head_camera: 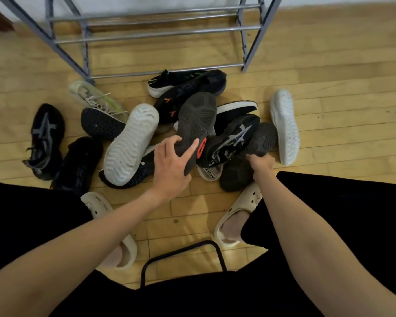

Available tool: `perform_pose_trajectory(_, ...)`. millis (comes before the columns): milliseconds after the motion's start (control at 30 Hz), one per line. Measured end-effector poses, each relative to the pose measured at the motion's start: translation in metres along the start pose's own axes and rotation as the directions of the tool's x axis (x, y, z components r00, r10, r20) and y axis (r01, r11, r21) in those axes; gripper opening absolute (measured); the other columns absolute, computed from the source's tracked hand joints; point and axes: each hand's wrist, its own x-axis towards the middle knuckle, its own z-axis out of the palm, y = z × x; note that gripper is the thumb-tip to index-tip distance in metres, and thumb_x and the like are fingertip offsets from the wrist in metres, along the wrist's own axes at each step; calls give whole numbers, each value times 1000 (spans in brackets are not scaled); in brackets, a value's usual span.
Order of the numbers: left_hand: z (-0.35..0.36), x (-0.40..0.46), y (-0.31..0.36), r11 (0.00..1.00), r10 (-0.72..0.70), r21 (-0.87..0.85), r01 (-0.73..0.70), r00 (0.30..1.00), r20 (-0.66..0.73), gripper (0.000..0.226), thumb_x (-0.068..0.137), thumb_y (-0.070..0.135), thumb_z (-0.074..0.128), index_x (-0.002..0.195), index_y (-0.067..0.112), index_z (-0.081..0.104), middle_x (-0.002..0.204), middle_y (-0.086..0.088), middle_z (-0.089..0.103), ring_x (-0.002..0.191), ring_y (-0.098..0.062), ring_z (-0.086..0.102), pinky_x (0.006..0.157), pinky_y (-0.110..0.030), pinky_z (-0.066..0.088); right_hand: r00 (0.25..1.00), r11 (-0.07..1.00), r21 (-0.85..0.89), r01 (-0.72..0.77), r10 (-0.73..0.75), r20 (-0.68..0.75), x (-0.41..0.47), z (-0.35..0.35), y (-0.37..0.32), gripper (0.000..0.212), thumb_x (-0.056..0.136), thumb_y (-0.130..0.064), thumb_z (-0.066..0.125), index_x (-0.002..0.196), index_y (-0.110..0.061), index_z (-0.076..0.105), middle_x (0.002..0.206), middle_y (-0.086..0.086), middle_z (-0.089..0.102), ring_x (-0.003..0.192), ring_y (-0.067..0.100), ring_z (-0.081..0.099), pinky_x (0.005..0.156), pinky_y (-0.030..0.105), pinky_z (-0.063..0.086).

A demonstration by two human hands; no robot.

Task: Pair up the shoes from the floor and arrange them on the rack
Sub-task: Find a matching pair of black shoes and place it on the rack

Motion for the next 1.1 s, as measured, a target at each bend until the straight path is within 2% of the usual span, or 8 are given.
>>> perform_pose_trajectory(267,-11,8,5,992,-59,-108,69,994,92,84,65,35,69,143,38,39,145,-15,19,127,-36,32,101,-50,38,977,952,256,-166,124,172,19,-10,0,65,68,-5,77,128,-3,52,122,14,61,110,31,60,97,46,50)
perform_pose_trajectory(433,-11,14,9,957,-202,-177,230,966,165,107,67,46,74,152,21,15,153,-22,3,139,-38,19,114,-48,28,989,959,259,-116,87,122,11,-8,-5,91,70,-6,75,143,-3,21,128,14,44,120,31,48,97,41,46)
perform_pose_trajectory(500,-12,16,10,939,-249,-179,294,940,235,114,69,50,74,153,16,6,155,-24,6,142,-39,14,115,-46,22,993,957,274,-98,77,86,13,-7,-2,79,71,-7,75,136,-2,29,124,10,46,118,27,49,95,37,47)
perform_pose_trajectory(600,-15,20,13,943,-226,-185,278,939,260,115,66,53,73,153,15,8,139,-22,37,130,-37,36,108,-46,31,993,919,381,-101,68,100,14,-10,-3,51,76,-10,75,118,-5,47,113,8,59,101,20,60,92,33,51)
perform_pose_trajectory(700,-17,24,16,917,-257,-237,322,929,268,113,62,53,75,151,19,14,131,-17,41,124,-35,39,103,-47,37,988,907,420,-44,-23,155,3,-3,-23,6,88,-5,60,92,-8,57,77,6,55,54,6,55,52,19,48)
perform_pose_trajectory(867,-15,23,8,903,-250,-279,326,928,276,113,60,59,77,150,21,20,135,-14,41,126,-34,39,103,-47,40,987,951,310,6,-55,149,-10,-12,-57,12,88,-4,41,93,-11,50,69,0,46,58,12,43,44,18,39)
perform_pose_trajectory(1000,-17,20,7,925,-220,-259,277,948,229,110,61,61,71,148,16,23,132,-15,44,122,-34,43,101,-44,41,952,971,239,-14,-60,300,-10,-23,-52,12,83,-20,61,92,-14,55,94,5,60,90,20,58,88,34,49)
perform_pose_trajectory(1100,-18,18,9,910,-282,-240,338,929,240,118,58,64,70,147,7,18,133,-19,45,125,-36,43,103,-45,40,960,980,194,43,-94,262,-14,-7,-43,36,78,-21,70,110,-10,57,113,8,61,105,24,58,90,39,47)
